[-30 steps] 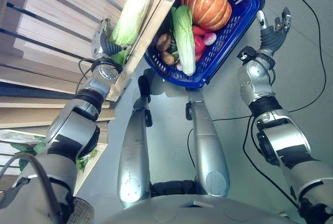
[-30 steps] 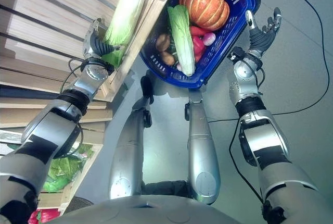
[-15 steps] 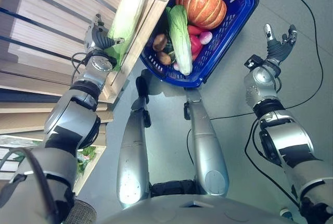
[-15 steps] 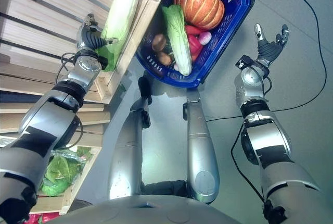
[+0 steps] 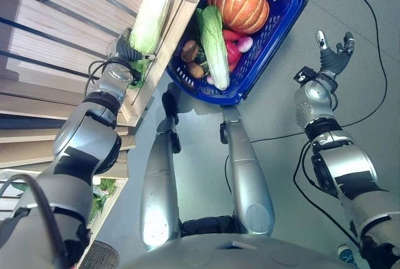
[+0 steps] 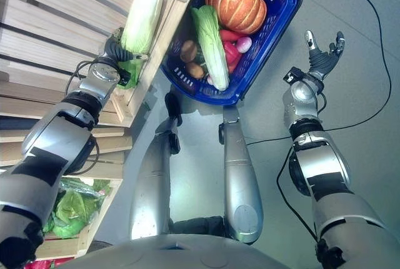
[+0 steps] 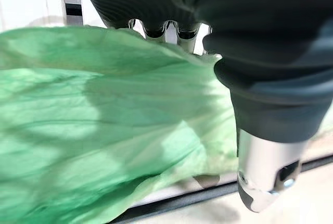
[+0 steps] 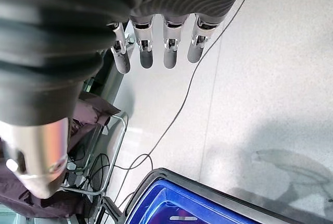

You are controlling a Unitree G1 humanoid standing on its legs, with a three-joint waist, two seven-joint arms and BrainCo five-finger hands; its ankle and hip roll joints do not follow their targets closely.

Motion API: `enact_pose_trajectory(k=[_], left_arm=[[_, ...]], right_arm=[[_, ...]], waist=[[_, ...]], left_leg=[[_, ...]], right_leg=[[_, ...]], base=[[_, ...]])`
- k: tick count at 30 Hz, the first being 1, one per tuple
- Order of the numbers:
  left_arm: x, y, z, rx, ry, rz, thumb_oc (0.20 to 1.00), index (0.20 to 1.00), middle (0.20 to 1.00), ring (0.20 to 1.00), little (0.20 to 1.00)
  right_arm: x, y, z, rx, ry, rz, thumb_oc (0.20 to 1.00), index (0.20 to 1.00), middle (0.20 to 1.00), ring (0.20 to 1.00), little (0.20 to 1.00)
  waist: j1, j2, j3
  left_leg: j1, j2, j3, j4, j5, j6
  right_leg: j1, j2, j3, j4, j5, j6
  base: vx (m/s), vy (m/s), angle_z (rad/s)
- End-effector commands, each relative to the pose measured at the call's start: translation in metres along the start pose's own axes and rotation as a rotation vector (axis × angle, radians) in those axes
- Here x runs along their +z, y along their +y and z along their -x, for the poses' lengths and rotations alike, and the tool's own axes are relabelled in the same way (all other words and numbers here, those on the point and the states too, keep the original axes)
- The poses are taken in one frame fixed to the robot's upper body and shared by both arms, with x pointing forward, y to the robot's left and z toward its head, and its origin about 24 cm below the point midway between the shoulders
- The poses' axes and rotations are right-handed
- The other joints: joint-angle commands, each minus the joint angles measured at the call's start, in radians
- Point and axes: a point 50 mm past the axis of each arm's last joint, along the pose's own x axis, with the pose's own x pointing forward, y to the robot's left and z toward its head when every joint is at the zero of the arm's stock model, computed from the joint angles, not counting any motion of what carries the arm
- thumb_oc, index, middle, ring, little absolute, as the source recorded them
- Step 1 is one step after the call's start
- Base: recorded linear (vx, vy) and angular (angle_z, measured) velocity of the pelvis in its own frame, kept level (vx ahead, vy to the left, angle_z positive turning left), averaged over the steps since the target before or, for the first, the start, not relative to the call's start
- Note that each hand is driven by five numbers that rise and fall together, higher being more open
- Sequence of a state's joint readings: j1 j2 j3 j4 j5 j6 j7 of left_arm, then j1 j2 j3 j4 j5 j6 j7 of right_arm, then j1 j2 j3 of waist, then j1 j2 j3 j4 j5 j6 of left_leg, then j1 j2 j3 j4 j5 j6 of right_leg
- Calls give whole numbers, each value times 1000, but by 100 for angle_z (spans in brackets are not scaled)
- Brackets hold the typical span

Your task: Pick up fruits and vegetables into the basket

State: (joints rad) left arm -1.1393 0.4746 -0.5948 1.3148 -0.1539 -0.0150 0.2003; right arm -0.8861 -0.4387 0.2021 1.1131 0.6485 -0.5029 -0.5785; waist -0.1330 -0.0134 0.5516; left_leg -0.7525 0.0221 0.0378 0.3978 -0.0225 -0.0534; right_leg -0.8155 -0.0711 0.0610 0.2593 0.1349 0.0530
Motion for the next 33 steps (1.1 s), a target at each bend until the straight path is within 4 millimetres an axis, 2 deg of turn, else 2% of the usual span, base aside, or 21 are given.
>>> enact_pose_trajectory(k=[1, 4, 11, 12, 13, 26, 33], left_arm=[[-37, -10, 6, -44, 139, -79, 1000, 1000, 1000, 1000, 1000], [-39, -11, 7, -81, 158, -171, 1000, 1000, 1000, 1000, 1000], [-36, -14, 6, -112, 179, -244, 1000, 1000, 1000, 1000, 1000], [-36, -15, 6, -120, 175, -252, 545, 545, 545, 545, 545], [-34, -16, 6, -128, 167, -252, 200, 200, 200, 200, 200], [-30, -17, 6, -129, 136, -172, 200, 200, 200, 200, 200], [-31, -14, 6, -77, 101, -2, 200, 200, 200, 200, 200]], right_arm=[[2, -6, -1, -21, -27, -24, 1000, 1000, 1000, 1000, 1000], [3, -3, -1, -15, -30, -28, 1000, 1000, 1000, 1000, 1000], [5, 3, 1, -7, -31, -37, 1000, 1000, 1000, 1000, 1000], [5, 4, 1, -7, -31, -39, 1000, 1000, 1000, 1000, 1000], [5, 4, 2, -5, -31, -39, 1000, 1000, 1000, 1000, 1000], [4, 8, 5, 12, -34, -46, 1000, 1000, 1000, 1000, 1000], [3, 10, 8, 39, -40, -51, 1000, 1000, 1000, 1000, 1000]], waist=[[7, 14, -32], [7, 13, -32], [5, 8, -32], [5, 7, -32], [5, 6, -32], [8, 7, -32], [14, 10, -32]], left_leg=[[-5, -12, 2, -113, 43, -13], [-7, -11, 2, -116, 44, -14], [-8, -9, 4, -124, 46, -16], [-9, -9, 4, -124, 46, -16], [-8, -8, 5, -125, 47, -17], [-9, -11, 1, -123, 48, -18], [-8, -12, -3, -122, 50, -18]], right_leg=[[22, 49, -77, 86, -136, 17], [21, 48, -76, 81, -132, 18], [21, 48, -74, 67, -126, 20], [21, 48, -74, 66, -125, 20], [21, 47, -74, 65, -124, 21], [22, 45, -76, 64, -121, 22], [23, 43, -78, 68, -123, 21]], base=[[0, 0, 0], [-1, -1, -1], [0, -2, -1], [0, 0, 0], [0, 0, 0], [0, 0, 0], [0, 0, 0]])
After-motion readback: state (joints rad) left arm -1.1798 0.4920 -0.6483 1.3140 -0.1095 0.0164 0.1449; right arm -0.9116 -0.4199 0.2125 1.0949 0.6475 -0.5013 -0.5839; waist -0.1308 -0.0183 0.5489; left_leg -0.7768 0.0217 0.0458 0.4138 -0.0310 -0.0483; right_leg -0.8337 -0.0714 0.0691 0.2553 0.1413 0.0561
